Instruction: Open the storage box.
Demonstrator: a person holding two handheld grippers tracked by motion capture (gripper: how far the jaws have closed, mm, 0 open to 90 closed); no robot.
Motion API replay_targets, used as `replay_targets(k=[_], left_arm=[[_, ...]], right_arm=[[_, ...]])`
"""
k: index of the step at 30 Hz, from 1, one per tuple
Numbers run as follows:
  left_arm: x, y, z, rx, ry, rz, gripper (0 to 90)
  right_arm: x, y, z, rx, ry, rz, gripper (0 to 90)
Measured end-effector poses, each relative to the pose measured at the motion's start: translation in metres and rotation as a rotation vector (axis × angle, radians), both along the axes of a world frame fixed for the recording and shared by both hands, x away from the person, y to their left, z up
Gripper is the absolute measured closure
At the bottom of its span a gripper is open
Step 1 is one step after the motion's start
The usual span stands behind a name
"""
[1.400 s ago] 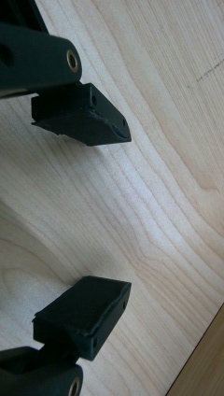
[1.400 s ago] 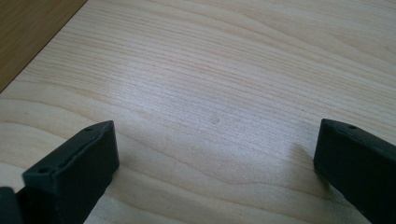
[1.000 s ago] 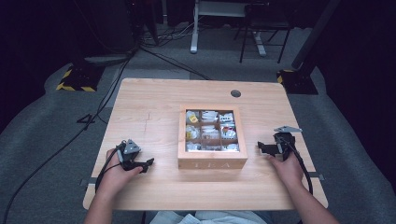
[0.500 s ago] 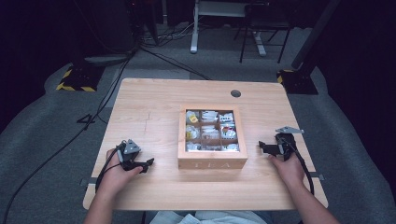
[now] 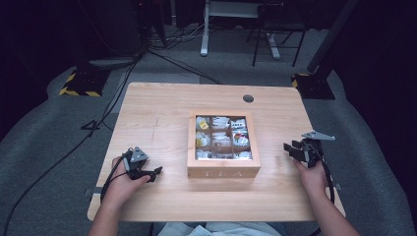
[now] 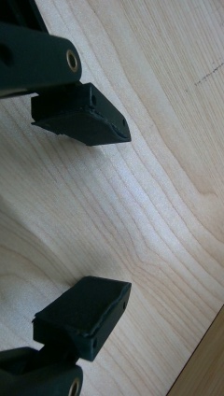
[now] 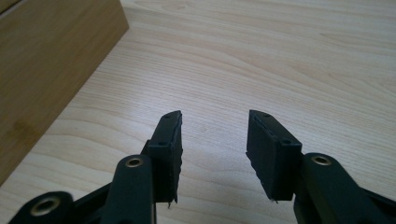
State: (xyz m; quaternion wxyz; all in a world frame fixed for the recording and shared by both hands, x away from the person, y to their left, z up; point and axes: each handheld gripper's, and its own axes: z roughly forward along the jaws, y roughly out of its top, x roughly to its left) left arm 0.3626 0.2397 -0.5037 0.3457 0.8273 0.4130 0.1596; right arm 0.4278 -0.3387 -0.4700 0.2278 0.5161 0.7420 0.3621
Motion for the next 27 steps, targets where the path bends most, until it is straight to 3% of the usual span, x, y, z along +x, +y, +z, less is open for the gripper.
replay_targets(k=[17, 27], left_arm=[[0.000, 0.000, 0.000, 0.000, 0.001, 0.000, 24.8], [0.000, 0.000, 0.000, 0.001, -0.001, -0.001, 24.8]], right_arm=[[-0.022, 0.012, 0.032, 0.054, -0.043, 0.086, 52.3], [-0.038, 0.030, 0.050, 0.092, -0.045, 0.185, 51.2]])
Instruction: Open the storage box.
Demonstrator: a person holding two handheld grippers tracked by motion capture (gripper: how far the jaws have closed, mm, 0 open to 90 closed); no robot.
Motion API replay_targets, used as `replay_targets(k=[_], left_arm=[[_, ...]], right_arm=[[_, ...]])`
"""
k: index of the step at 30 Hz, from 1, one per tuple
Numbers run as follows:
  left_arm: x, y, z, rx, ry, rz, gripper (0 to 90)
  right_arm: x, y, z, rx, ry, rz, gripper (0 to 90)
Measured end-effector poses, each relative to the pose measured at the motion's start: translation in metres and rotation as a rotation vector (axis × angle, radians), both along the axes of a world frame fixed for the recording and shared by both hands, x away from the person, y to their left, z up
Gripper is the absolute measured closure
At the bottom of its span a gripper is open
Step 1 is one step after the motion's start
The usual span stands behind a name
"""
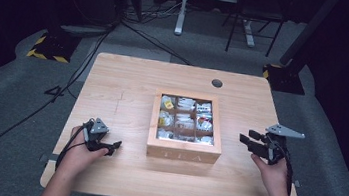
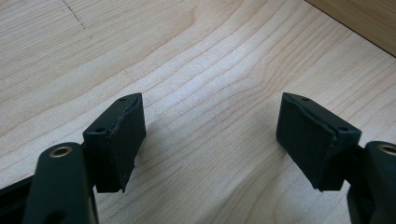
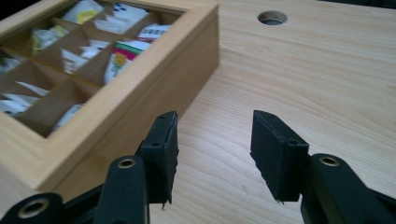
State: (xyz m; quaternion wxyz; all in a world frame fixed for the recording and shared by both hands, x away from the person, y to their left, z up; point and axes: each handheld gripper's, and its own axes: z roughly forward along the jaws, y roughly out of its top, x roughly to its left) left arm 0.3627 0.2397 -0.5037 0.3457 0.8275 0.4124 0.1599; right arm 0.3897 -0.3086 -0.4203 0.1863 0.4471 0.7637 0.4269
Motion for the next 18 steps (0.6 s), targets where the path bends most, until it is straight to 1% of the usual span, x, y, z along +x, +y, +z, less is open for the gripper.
replay_targets(k=[5, 9, 10, 11, 13, 14, 15, 16, 17, 18], left_arm=[[0.000, 0.000, 0.000, 0.000, 0.000, 0.001, 24.8], [0.000, 0.000, 0.000, -0.001, 0.001, 0.001, 24.8], [0.000, 0.000, 0.000, -0.001, 0.001, 0.001, 24.8], [0.000, 0.000, 0.000, -0.001, 0.001, 0.001, 24.8], [0.000, 0.000, 0.000, 0.000, 0.001, 0.001, 24.8], [0.000, 0.000, 0.000, 0.000, 0.001, 0.001, 24.8], [0.000, 0.000, 0.000, 0.000, 0.001, 0.001, 24.8], [0.000, 0.000, 0.000, 0.000, 0.001, 0.001, 24.8], [0.000, 0.000, 0.000, 0.000, 0.000, 0.000, 24.8], [0.000, 0.000, 0.000, 0.000, 0.000, 0.000, 24.8]], right_arm=[[-0.007, 0.011, 0.007, 0.012, 0.011, 0.063, 50.1], [-0.010, 0.019, 0.010, 0.020, 0.033, 0.132, 49.0], [-0.010, 0.019, 0.010, 0.020, 0.033, 0.132, 49.0], [-0.011, 0.023, 0.011, 0.022, 0.048, 0.164, 47.8], [-0.014, 0.026, 0.011, 0.020, 0.051, 0.190, 47.6], [-0.014, 0.026, 0.011, 0.020, 0.051, 0.190, 47.6], [-0.016, 0.029, 0.011, 0.019, 0.052, 0.219, 47.2], [-0.016, 0.029, 0.011, 0.019, 0.052, 0.219, 47.2], [-0.019, 0.034, 0.010, 0.020, 0.051, 0.248, 46.8], [-0.019, 0.034, 0.010, 0.020, 0.051, 0.248, 46.8]])
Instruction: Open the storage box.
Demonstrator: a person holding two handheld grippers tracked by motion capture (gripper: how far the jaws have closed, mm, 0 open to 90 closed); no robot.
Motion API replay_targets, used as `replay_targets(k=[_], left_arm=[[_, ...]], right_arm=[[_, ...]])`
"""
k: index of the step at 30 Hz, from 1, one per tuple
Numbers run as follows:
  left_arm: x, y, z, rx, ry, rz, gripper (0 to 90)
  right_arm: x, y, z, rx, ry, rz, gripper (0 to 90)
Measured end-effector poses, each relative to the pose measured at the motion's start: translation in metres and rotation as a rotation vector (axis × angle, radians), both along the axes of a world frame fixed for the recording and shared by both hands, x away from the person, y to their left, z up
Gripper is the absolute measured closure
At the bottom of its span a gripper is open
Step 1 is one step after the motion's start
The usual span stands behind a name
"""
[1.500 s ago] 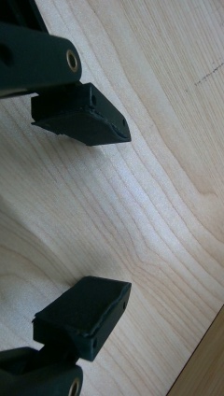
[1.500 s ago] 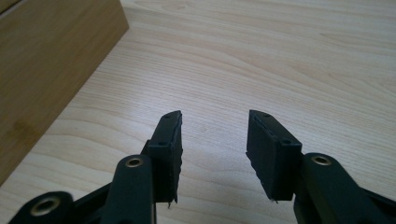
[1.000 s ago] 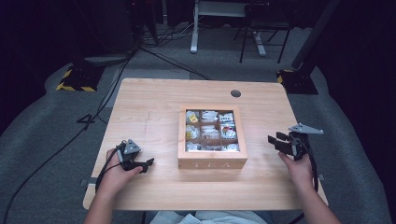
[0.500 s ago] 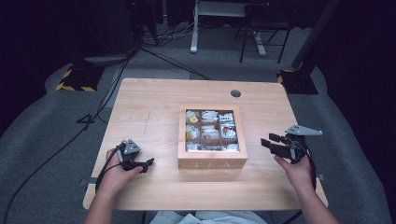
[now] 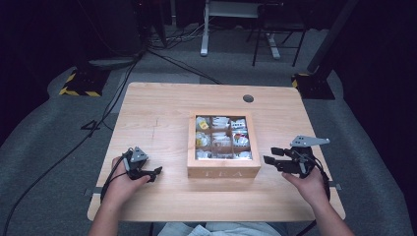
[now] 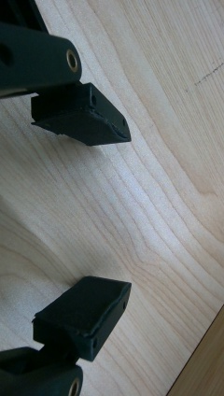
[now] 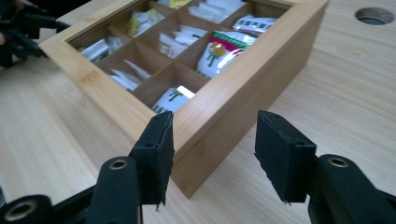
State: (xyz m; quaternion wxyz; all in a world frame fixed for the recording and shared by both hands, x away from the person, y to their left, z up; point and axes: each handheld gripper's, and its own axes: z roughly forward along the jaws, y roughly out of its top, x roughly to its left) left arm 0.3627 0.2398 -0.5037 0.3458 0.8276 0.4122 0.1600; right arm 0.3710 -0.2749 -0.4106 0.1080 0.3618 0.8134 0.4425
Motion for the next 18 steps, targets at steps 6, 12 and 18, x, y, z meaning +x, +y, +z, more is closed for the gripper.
replay_targets(k=[6, 12, 18], left_arm=[[0.000, 0.000, 0.000, -0.001, 0.002, 0.001, 24.8], [0.000, 0.000, 0.000, -0.001, 0.002, 0.001, 24.8], [0.000, 0.000, 0.000, -0.001, 0.002, 0.001, 24.8]], right_arm=[[0.001, 0.007, -0.003, 0.000, 0.066, 0.053, 44.9], [0.002, 0.011, -0.008, -0.027, 0.111, 0.086, 43.6], [0.001, 0.019, -0.012, -0.088, 0.130, 0.120, 48.3]])
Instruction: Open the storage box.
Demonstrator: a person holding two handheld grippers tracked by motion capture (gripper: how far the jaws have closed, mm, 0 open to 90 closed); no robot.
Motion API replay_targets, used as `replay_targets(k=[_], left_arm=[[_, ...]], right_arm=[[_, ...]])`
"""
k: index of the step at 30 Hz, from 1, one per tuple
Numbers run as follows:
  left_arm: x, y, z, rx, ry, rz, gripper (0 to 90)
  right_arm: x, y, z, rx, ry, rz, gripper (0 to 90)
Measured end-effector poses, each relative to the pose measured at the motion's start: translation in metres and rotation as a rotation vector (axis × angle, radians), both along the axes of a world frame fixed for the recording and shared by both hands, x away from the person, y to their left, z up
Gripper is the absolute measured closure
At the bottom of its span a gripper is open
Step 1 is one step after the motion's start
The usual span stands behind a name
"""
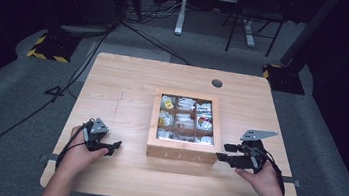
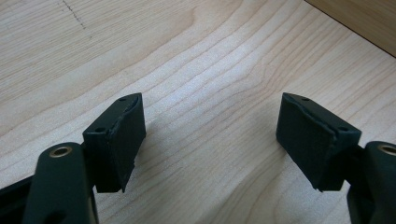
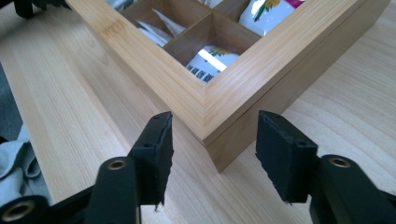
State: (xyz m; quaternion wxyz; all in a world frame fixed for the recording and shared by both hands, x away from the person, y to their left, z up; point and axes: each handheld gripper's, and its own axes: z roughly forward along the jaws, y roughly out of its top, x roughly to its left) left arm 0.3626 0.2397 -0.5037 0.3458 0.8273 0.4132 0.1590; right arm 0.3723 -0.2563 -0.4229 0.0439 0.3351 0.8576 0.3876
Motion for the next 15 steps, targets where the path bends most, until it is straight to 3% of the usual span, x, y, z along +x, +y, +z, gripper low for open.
replay_targets(k=[8, 15], left_arm=[[0.0000, 0.0000, 0.0000, 0.000, 0.000, 0.000, 24.7], [0.0000, 0.0000, 0.0000, 0.000, 0.000, 0.000, 24.8]], right_arm=[[-0.0029, 0.0086, -0.0037, -0.094, -0.003, 0.042, 64.0], [-0.0046, 0.0085, -0.0026, -0.119, -0.022, 0.052, 70.4]])
